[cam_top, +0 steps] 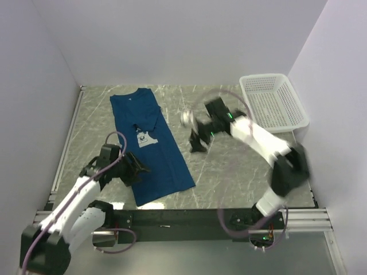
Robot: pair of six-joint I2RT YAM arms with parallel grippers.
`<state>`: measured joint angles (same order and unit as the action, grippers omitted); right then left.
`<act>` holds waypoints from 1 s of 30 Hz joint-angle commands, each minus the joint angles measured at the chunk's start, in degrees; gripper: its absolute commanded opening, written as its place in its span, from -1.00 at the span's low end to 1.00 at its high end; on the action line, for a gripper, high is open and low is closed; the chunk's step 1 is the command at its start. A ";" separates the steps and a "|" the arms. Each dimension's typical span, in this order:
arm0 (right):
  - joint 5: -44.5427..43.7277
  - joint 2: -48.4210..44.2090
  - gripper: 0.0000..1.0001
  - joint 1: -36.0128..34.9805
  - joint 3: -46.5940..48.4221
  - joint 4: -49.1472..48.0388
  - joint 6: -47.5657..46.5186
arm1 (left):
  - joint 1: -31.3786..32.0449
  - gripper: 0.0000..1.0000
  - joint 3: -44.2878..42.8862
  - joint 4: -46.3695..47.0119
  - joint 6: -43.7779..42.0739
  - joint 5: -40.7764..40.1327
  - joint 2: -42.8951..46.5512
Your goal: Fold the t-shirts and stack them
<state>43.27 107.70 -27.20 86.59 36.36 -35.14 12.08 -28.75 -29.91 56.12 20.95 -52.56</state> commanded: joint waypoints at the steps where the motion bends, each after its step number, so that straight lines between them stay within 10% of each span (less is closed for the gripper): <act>1: -3.28 -22.14 0.62 -4.70 -23.95 4.09 -43.53 | 5.48 0.30 2.55 -6.90 11.90 -5.21 11.81; 5: -4.51 -37.45 0.75 -11.98 -43.49 -2.95 -43.54 | 9.19 0.34 5.63 -13.93 18.92 -3.91 23.70; 10: -4.94 -38.45 0.69 -19.90 -45.19 -7.79 -33.43 | 11.13 0.33 8.98 -20.79 24.39 -3.72 30.23; 18: -8.11 -30.10 0.59 -20.08 -40.45 -11.91 -35.18 | 11.22 0.28 0.03 -16.50 11.95 -13.12 17.24; 30: -7.57 7.24 0.44 1.71 -1.88 -21.86 48.25 | 11.13 0.67 -16.08 -15.09 4.79 -27.89 16.43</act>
<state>36.73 109.32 -25.96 78.22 16.16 -14.63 23.07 -45.50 -45.47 62.83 -3.81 -36.40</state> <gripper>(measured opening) 0.713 0.828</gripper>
